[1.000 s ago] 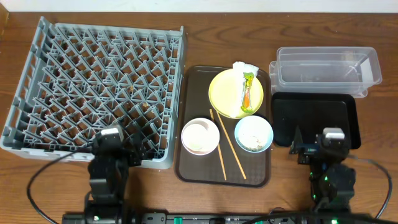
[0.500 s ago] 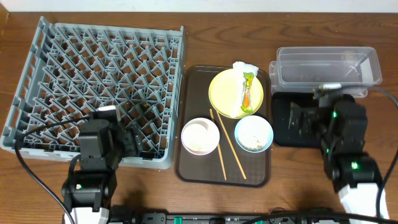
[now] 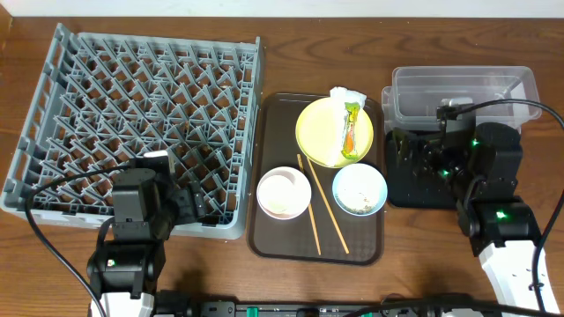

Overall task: Sort waste into correct bins and load items into the dishwasher
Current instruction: 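Reach the right gripper to the wrapped snack on the yellow plate and grasp, then carry the snack with the right gripper into the clear plastic bin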

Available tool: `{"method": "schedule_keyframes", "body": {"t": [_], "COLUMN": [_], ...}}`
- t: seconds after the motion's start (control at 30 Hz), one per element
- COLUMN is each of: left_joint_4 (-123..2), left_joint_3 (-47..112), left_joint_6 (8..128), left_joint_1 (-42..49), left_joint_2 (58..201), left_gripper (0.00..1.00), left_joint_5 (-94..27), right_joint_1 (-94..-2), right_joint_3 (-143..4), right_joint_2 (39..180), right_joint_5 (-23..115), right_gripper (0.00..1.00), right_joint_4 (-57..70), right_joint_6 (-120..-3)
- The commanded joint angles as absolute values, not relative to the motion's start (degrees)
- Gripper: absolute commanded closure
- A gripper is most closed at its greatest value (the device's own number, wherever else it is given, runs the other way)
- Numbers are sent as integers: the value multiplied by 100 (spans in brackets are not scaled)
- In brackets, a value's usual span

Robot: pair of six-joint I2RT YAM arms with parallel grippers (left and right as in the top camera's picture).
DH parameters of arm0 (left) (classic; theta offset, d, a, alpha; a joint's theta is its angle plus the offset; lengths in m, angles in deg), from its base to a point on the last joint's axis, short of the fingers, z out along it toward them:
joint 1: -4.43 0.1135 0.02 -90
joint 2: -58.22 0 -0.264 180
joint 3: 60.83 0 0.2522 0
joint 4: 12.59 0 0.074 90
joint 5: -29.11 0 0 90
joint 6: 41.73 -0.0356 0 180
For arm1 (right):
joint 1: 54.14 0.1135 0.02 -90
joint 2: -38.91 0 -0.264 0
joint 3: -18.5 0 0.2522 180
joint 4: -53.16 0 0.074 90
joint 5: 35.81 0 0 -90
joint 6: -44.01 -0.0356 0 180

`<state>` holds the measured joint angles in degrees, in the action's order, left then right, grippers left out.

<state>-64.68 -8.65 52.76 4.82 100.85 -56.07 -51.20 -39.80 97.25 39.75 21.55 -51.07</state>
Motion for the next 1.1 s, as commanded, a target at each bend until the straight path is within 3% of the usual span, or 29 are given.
{"method": "schedule_keyframes", "body": {"t": [0.0, 0.23, 0.4, 0.67, 1.0, 1.07], "left_joint_4": [-6448, -6450, -6448, -6448, -6448, -6448], "left_joint_3": [-703, -703, -703, -706, -708, -708], "left_joint_6": [5325, 5325, 5325, 5325, 5325, 5325], "left_joint_1": [501, 501, 501, 501, 501, 501], "left_joint_2": [10078, 10078, 10083, 10083, 10083, 10083], "left_gripper": [15, 15, 15, 15, 15, 15], "left_joint_5": [-5532, -5532, -5532, -5532, -5532, -5532], "right_joint_1": [-4733, -3712, -3314, -3240, -3196, -3186], "right_joint_3": [-4113, -5053, -5857, -5984, -5984, -5984], "right_joint_2": [9955, 11179, 12272, 13594, 14637, 14746], "right_joint_5": [4001, 4744, 5295, 5632, 5651, 5651], "right_gripper": [11, 10, 18, 30, 34, 42], "right_joint_4": [2256, 1926, 1591, 1720, 2037, 2072], "right_joint_6": [-5420, -5459, -5581, -6742, -7343, -7372]}}
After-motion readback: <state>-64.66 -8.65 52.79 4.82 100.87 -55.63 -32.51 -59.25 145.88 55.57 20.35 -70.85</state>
